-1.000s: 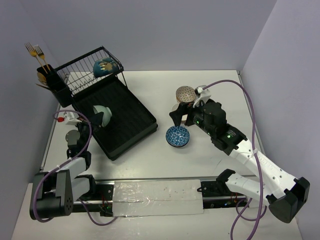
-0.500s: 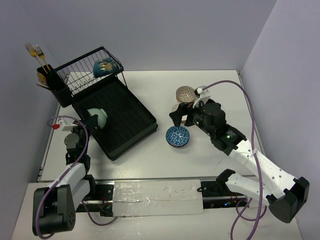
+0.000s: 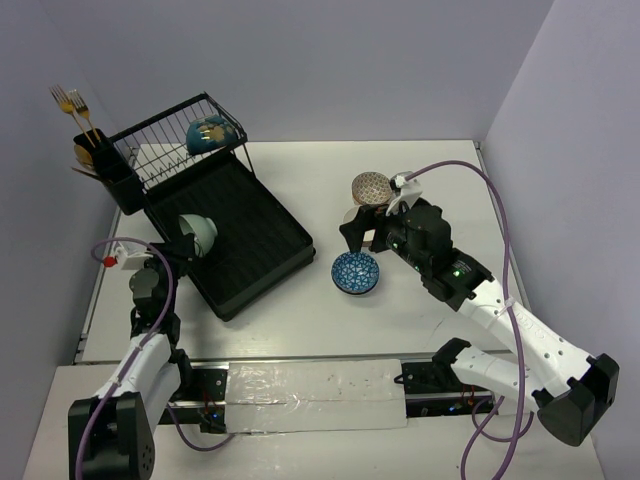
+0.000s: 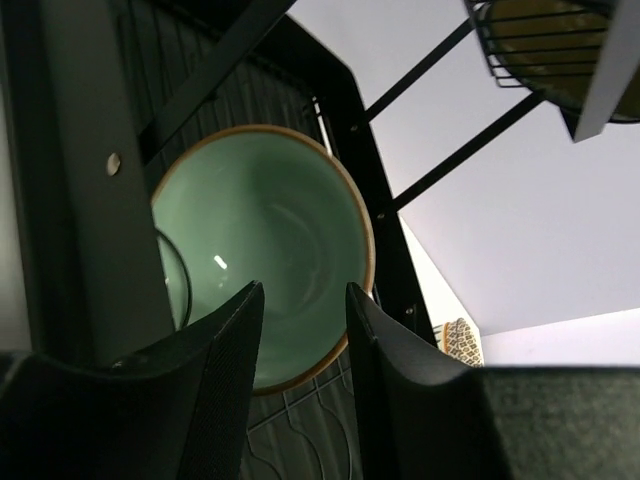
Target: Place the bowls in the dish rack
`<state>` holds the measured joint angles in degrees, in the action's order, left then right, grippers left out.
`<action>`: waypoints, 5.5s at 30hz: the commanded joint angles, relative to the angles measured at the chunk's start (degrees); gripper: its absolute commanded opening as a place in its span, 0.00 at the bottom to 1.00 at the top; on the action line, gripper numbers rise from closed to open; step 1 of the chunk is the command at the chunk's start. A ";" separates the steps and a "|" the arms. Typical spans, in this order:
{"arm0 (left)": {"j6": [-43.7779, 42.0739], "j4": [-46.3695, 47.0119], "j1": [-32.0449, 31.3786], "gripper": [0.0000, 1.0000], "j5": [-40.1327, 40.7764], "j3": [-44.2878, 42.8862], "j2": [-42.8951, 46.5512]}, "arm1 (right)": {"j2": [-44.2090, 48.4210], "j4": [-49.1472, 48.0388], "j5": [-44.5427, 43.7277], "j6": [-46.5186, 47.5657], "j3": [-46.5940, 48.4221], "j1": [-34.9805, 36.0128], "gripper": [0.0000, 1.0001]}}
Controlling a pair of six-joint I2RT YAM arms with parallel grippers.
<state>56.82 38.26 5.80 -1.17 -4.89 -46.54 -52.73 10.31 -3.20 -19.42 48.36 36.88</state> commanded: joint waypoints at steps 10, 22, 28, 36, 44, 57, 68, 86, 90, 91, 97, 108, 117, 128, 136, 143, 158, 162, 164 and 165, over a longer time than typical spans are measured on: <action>0.67 -18.97 0.00 0.62 2.82 -6.53 8.48 | 0.09 -0.11 -5.85 -0.88 1.47 0.29 0.96; -14.25 -41.68 -4.83 0.90 4.60 -23.75 8.49 | -4.75 10.78 -15.39 -17.22 2.79 -16.30 0.95; -26.30 -45.11 -10.54 0.99 3.11 -33.60 3.40 | -10.10 15.01 -15.79 -21.88 4.02 -27.11 0.94; -35.28 -46.78 -17.14 0.99 -0.15 -43.36 -5.21 | -24.43 12.99 -11.82 -26.72 8.06 -36.44 0.90; -38.45 -46.43 -19.25 0.99 -0.50 -40.56 -3.47 | -35.93 7.10 -11.04 -30.41 10.00 -38.82 0.84; -39.50 -46.44 -19.60 0.99 0.03 -40.20 -3.64 | -40.61 2.26 -10.07 -30.59 9.03 -38.82 0.76; -39.41 -46.08 -19.60 0.99 -1.02 -39.94 -4.43 | -42.02 1.21 -12.35 -30.50 8.07 -38.82 0.44; -48.10 -44.41 -29.17 0.99 -11.04 -41.87 -7.16 | -27.61 3.84 -16.14 -23.31 5.87 -29.87 0.00; -55.48 -44.24 -35.84 0.98 -11.57 -42.84 -6.54 | -22.08 7.35 -14.65 -16.54 10.68 -23.46 0.00; -59.24 -44.32 -36.91 0.98 -11.92 -43.01 -6.28 | -21.54 8.58 -13.77 -15.48 11.92 -22.22 0.00; -70.43 -44.15 -44.38 0.93 -12.37 -44.59 -5.66 | -18.20 12.54 -7.87 -7.31 17.55 -12.81 0.00; -88.97 -46.78 -61.34 0.89 -1.56 -48.64 -14.00 | -20.56 19.93 -7.51 2.28 25.20 -0.77 0.00; -99.61 -51.44 -65.04 0.78 -2.17 -52.42 -21.74 | -23.29 23.18 -12.44 5.88 28.45 5.30 0.00; -100.50 -59.00 -65.04 0.49 -2.78 -55.93 -27.19 | -24.00 23.53 -15.52 6.59 28.72 7.06 0.00; -100.06 -60.76 -64.95 0.40 -1.91 -57.96 -29.57 | -25.58 25.55 -17.10 7.03 30.30 9.08 0.00; -100.15 -61.38 -64.95 0.37 0.02 -58.31 -31.15 | -26.20 26.08 -17.36 7.29 31.18 10.22 0.00; -100.06 -62.43 -64.95 0.16 0.90 -58.31 -31.85 | -26.90 26.70 -18.42 7.64 31.62 10.49 0.00; -99.88 -62.78 -64.95 0.00 0.91 -58.48 -31.85 | -26.99 26.52 -17.63 7.82 31.71 10.49 0.00; -99.71 -62.78 -64.95 0.00 0.91 -58.31 -31.68 | -27.07 26.61 -17.28 7.91 31.80 10.49 0.02; -99.62 -62.87 -64.95 0.00 0.91 -58.05 -31.24 | -26.99 26.61 -17.10 7.91 31.80 10.49 0.10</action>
<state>-43.94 -23.38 -59.48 -1.08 -61.10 -78.24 -80.49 40.01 -18.94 -10.57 76.03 47.37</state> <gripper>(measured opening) 0.161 0.073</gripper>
